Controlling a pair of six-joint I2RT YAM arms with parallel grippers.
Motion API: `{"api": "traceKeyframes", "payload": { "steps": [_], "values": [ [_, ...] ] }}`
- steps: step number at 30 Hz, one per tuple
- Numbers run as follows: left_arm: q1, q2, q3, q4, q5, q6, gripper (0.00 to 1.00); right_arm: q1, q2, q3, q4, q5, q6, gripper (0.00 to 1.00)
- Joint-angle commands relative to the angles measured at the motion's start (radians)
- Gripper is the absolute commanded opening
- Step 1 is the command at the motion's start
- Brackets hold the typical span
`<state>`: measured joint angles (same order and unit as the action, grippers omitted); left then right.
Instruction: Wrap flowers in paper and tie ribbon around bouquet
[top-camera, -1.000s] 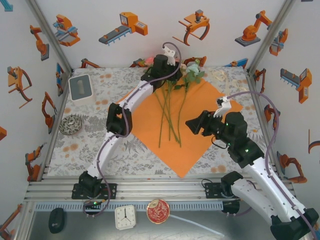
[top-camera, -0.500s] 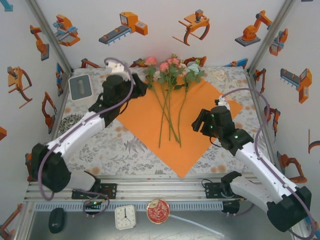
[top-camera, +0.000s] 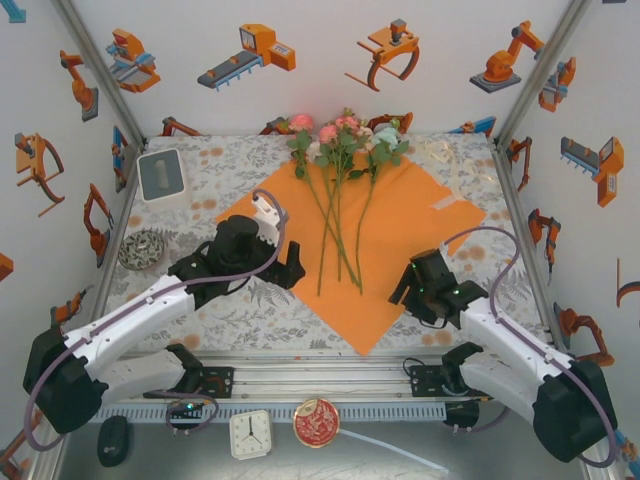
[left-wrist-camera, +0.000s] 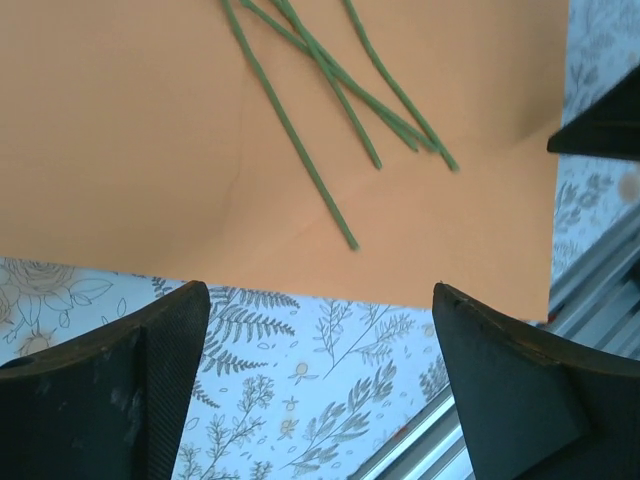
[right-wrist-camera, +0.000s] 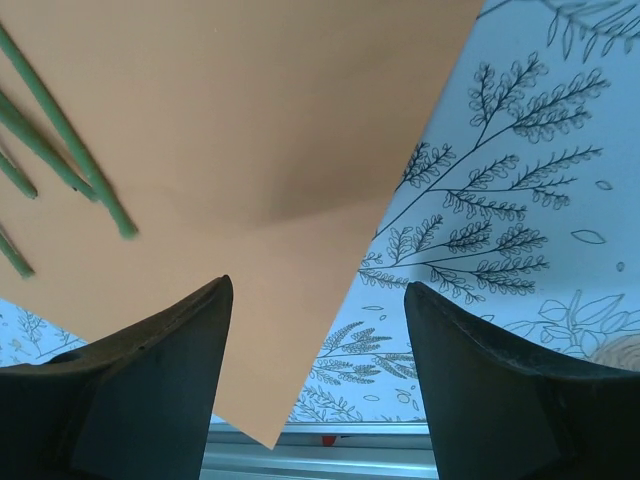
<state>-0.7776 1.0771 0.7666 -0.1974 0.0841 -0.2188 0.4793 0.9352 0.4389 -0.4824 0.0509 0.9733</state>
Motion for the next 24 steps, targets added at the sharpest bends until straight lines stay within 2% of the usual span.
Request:
{"api": "traceKeyframes", "payload": {
  "steps": [1, 5, 8, 10, 12, 14, 16, 17, 24],
  "values": [
    [-0.009, -0.011, -0.037, 0.000, 0.116, 0.131, 0.87, -0.004, 0.024, -0.014, 0.097, -0.051, 0.036, 0.62],
    [-0.009, 0.019, -0.063, 0.074, 0.166, 0.171, 0.89, -0.004, 0.102, -0.011, 0.133, -0.068, 0.052, 0.62],
    [-0.012, 0.019, -0.104, 0.173, 0.207, 0.185, 0.90, 0.001, 0.133, -0.014, 0.153, -0.101, 0.086, 0.56],
    [-0.015, 0.019, -0.144, 0.216, 0.189, 0.230, 0.91, 0.009, 0.118, 0.011, 0.104, -0.082, 0.094, 0.51],
    [-0.018, 0.038, -0.157, 0.210, 0.179, 0.281, 0.90, 0.014, 0.072, 0.024, 0.065, -0.062, 0.096, 0.39],
    [-0.027, 0.054, -0.175, 0.250, 0.193, 0.298, 0.88, 0.015, 0.016, 0.013, 0.072, -0.064, 0.114, 0.20],
    [-0.047, 0.068, -0.194, 0.311, 0.270, 0.337, 0.88, 0.015, -0.017, 0.006, 0.090, -0.078, 0.132, 0.03],
    [-0.065, 0.077, -0.197, 0.327, 0.290, 0.367, 0.88, 0.015, -0.023, 0.008, 0.095, -0.085, 0.133, 0.00],
    [-0.247, 0.244, -0.114, 0.283, 0.311, 0.564, 0.91, 0.015, 0.007, 0.067, 0.092, -0.096, 0.144, 0.00]
  ]
}}
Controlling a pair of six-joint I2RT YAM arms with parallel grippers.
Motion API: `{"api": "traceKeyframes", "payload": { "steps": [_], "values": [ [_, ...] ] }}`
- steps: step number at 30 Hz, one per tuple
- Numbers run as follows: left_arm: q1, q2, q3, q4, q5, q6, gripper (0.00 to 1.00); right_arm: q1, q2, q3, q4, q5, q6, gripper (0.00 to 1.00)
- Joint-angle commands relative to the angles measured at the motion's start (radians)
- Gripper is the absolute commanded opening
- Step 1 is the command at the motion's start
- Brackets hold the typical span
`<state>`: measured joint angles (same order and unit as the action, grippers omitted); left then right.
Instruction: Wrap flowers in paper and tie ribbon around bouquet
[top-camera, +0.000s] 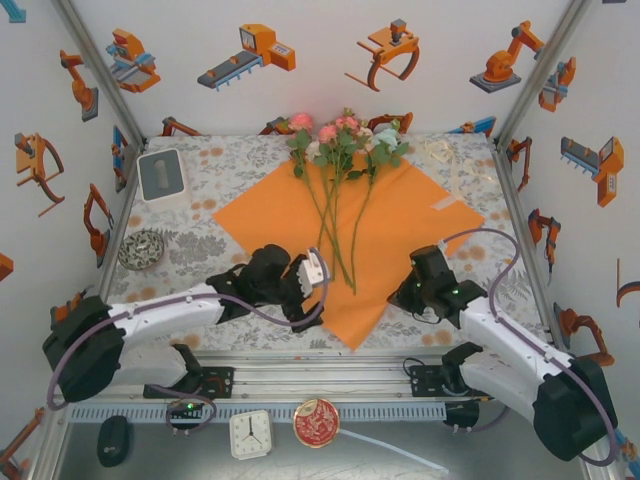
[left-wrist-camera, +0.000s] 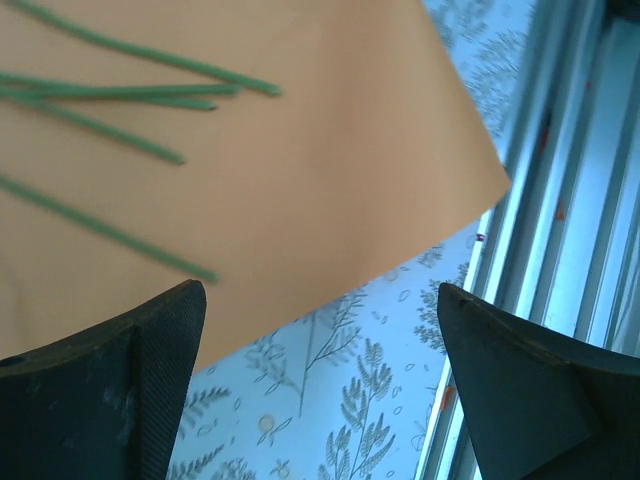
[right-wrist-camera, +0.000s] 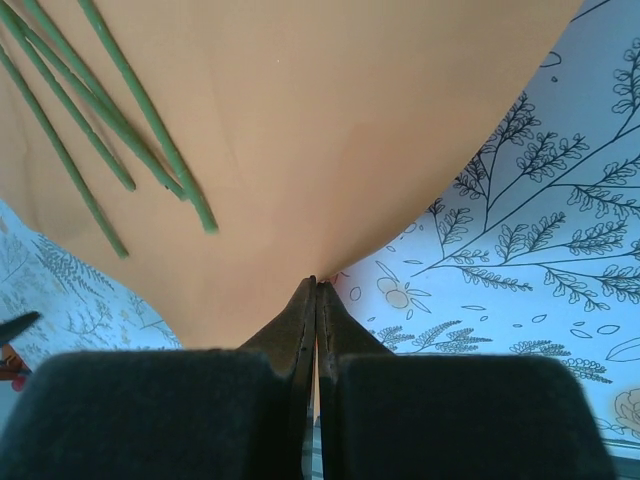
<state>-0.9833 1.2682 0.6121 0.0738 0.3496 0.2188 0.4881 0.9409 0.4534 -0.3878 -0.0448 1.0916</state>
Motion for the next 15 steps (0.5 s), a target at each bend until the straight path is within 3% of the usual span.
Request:
{"api": "traceKeyframes", "payload": {
  "steps": [1, 4, 7, 12, 14, 15],
  "values": [
    [-0.064, 0.080, 0.049, 0.012, 0.030, 0.152, 0.92, 0.006, 0.001, 0.061, -0.006, 0.008, 0.034, 0.00],
    [-0.104, 0.141, 0.055, 0.038, -0.008, 0.203, 0.99, 0.006, 0.005, 0.075, -0.012, 0.030, 0.045, 0.00],
    [-0.121, 0.191, 0.060, 0.064, -0.052, 0.227, 0.98, 0.006, 0.013, 0.084, -0.023, 0.045, 0.048, 0.00],
    [-0.143, 0.268, 0.025, 0.267, -0.140, 0.185, 1.00, 0.006, 0.032, 0.100, -0.030, 0.053, 0.045, 0.00],
    [-0.148, 0.286, 0.021, 0.303, -0.199, 0.179, 0.91, 0.005, 0.032, 0.106, -0.045, 0.066, 0.039, 0.00],
    [-0.148, 0.294, 0.024, 0.309, -0.229, 0.172, 0.79, 0.003, 0.029, 0.108, -0.052, 0.073, 0.032, 0.03]
  ]
}}
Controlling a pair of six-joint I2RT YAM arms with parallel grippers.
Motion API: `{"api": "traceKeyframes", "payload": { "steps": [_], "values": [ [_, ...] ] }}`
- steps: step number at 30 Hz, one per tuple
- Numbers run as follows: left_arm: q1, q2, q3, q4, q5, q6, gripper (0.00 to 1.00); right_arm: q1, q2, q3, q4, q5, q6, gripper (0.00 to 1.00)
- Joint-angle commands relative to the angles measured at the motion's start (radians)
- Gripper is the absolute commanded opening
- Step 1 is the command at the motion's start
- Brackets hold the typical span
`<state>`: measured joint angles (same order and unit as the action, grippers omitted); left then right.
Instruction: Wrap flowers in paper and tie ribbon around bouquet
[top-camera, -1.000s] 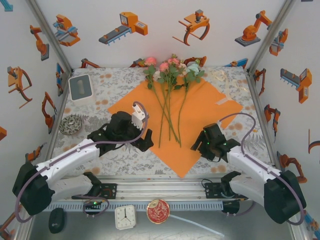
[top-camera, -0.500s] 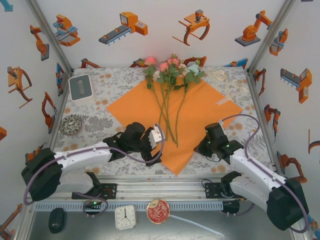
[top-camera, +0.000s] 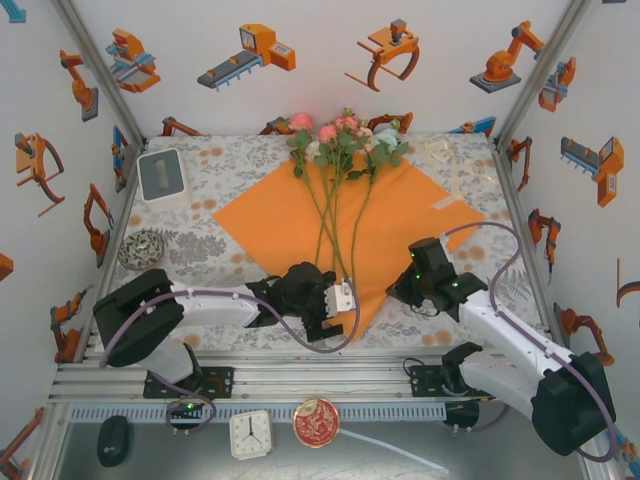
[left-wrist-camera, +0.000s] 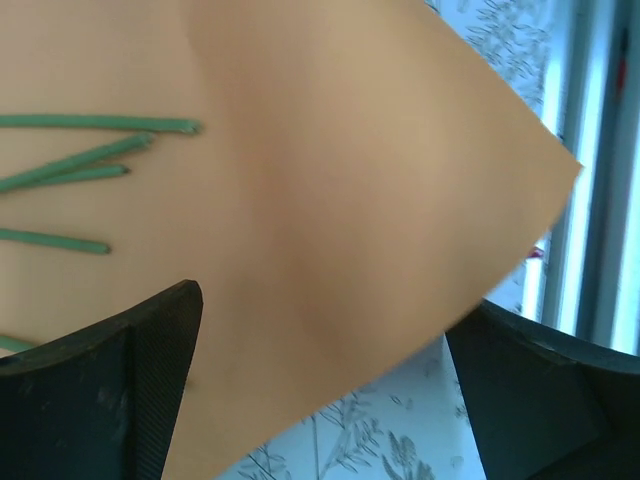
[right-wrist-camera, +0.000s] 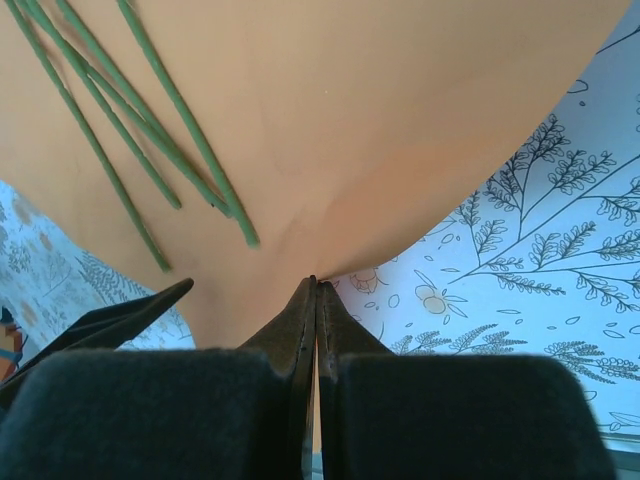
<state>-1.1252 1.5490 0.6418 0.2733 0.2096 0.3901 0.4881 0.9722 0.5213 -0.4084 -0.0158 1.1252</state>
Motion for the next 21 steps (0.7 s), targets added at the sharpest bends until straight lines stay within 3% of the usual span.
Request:
{"api": "traceKeyframes", "payload": {
  "steps": [1, 3, 4, 6, 9, 13, 16, 18, 21],
  "values": [
    [-0.006, 0.016, -0.001, 0.105, -0.103, -0.003, 0.59, 0.002, -0.004, 0.045, -0.036, 0.048, -0.018, 0.10],
    [-0.005, 0.012, 0.013, 0.072, -0.092, -0.005, 0.15, -0.004, -0.013, 0.068, -0.056, 0.052, -0.089, 0.25],
    [-0.005, 0.005, 0.021, 0.057, -0.090, -0.015, 0.01, -0.007, -0.024, 0.090, -0.069, 0.060, -0.175, 0.33],
    [0.003, -0.014, 0.024, 0.052, -0.077, -0.042, 0.00, -0.008, -0.062, 0.132, -0.105, 0.105, -0.378, 0.42],
    [0.028, -0.030, 0.033, 0.049, -0.025, -0.086, 0.00, -0.008, -0.149, 0.175, -0.108, 0.104, -0.698, 0.70],
    [0.059, -0.003, 0.060, 0.069, -0.013, -0.125, 0.00, -0.008, -0.286, 0.102, 0.057, -0.186, -1.102, 0.73],
    [0.073, 0.004, 0.078, 0.066, -0.023, -0.135, 0.00, -0.008, -0.358, 0.049, 0.044, -0.433, -1.426, 0.78],
    [0.084, 0.004, 0.080, 0.073, -0.015, -0.130, 0.00, -0.008, -0.354, 0.043, 0.056, -0.461, -1.487, 0.79],
    [0.087, -0.003, 0.087, 0.060, -0.005, -0.109, 0.00, -0.008, -0.277, 0.066, 0.050, -0.374, -1.569, 0.79]
  ]
}}
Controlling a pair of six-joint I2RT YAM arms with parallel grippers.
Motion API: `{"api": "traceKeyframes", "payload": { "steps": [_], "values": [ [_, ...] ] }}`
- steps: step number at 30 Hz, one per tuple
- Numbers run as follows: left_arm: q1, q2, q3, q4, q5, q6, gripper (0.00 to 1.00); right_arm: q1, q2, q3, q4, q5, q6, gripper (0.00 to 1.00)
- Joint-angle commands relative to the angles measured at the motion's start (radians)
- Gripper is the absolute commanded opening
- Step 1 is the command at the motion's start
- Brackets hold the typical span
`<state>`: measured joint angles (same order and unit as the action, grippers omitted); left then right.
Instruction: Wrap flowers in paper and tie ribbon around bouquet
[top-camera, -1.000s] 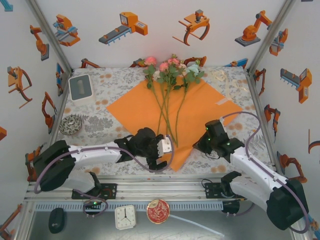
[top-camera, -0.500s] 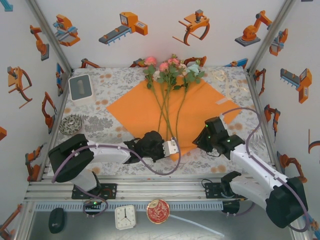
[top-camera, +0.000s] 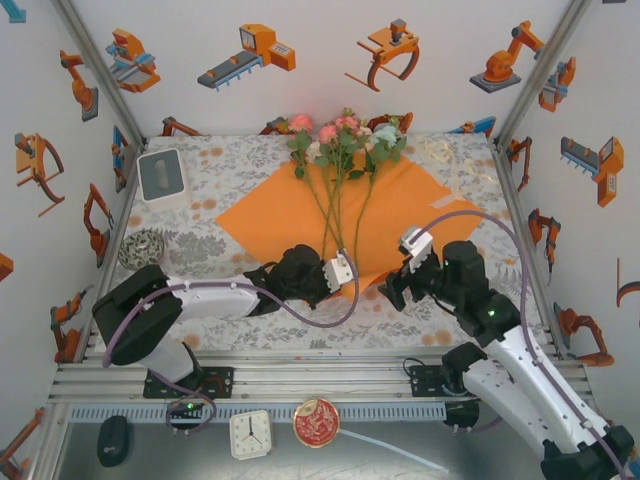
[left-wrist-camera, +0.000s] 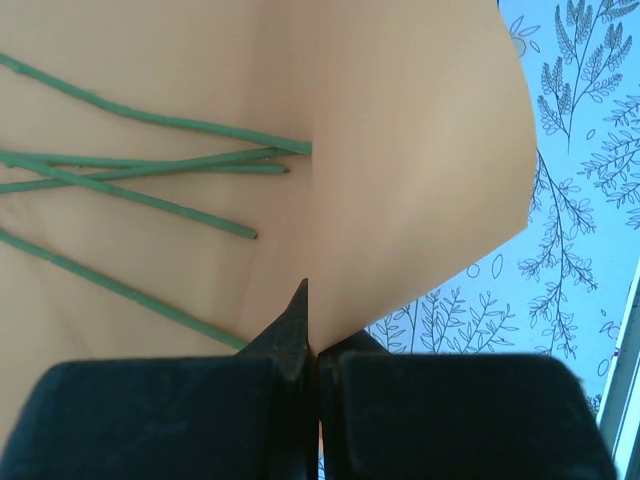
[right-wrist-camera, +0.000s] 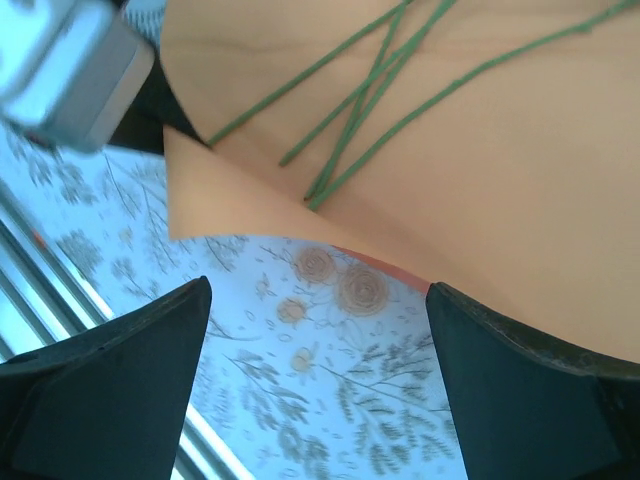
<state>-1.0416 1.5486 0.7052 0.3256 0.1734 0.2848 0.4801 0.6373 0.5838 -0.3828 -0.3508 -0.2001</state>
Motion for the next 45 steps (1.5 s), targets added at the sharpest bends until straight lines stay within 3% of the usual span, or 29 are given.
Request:
{"api": "traceKeyframes", "payload": {
  "steps": [1, 8, 11, 12, 15, 17, 19, 24, 25, 33, 40, 43, 45],
  "values": [
    [0.006, -0.006, 0.024, 0.004, 0.033, 0.001, 0.00, 0.000, 0.092, 0.007, 0.032, -0.020, -0.274, 0.79],
    [0.015, -0.016, 0.034, -0.028, 0.047, 0.038, 0.00, 0.000, 0.305, 0.012, 0.151, -0.011, -0.481, 0.78],
    [0.019, -0.018, 0.035, -0.021, 0.054, 0.042, 0.01, 0.000, 0.380, -0.004, 0.251, -0.042, -0.504, 0.72],
    [0.020, -0.017, 0.038, -0.020, 0.055, 0.042, 0.04, 0.000, 0.394, -0.007, 0.285, -0.072, -0.498, 0.67],
    [0.023, -0.028, 0.039, -0.008, 0.025, 0.030, 0.32, 0.000, 0.405, -0.022, 0.364, -0.116, -0.434, 0.48],
    [0.032, -0.062, 0.032, -0.015, 0.001, -0.015, 0.52, 0.000, 0.403, -0.039, 0.428, -0.072, -0.305, 0.19],
    [0.040, -0.101, 0.012, -0.041, 0.004, -0.049, 0.64, 0.001, 0.384, -0.045, 0.415, -0.060, -0.179, 0.17],
    [0.046, -0.148, -0.043, -0.078, 0.024, -0.107, 0.69, 0.001, 0.272, -0.158, 0.463, -0.063, -0.005, 0.05],
    [0.046, -0.140, -0.051, -0.069, 0.026, -0.117, 0.69, 0.001, 0.252, -0.166, 0.457, -0.058, 0.010, 0.00],
    [0.046, -0.030, -0.037, -0.056, 0.085, -0.124, 0.68, 0.002, 0.188, -0.156, 0.401, 0.133, 0.139, 0.00],
    [0.046, -0.007, -0.037, -0.046, -0.004, -0.123, 0.57, 0.002, 0.152, -0.157, 0.382, 0.245, 0.210, 0.00],
    [0.047, -0.025, -0.038, -0.053, -0.039, -0.124, 0.41, 0.001, 0.124, -0.157, 0.373, 0.267, 0.237, 0.00],
    [0.047, -0.039, -0.036, -0.055, -0.013, -0.139, 0.16, 0.002, 0.099, -0.168, 0.378, 0.256, 0.249, 0.00]
  ]
}}
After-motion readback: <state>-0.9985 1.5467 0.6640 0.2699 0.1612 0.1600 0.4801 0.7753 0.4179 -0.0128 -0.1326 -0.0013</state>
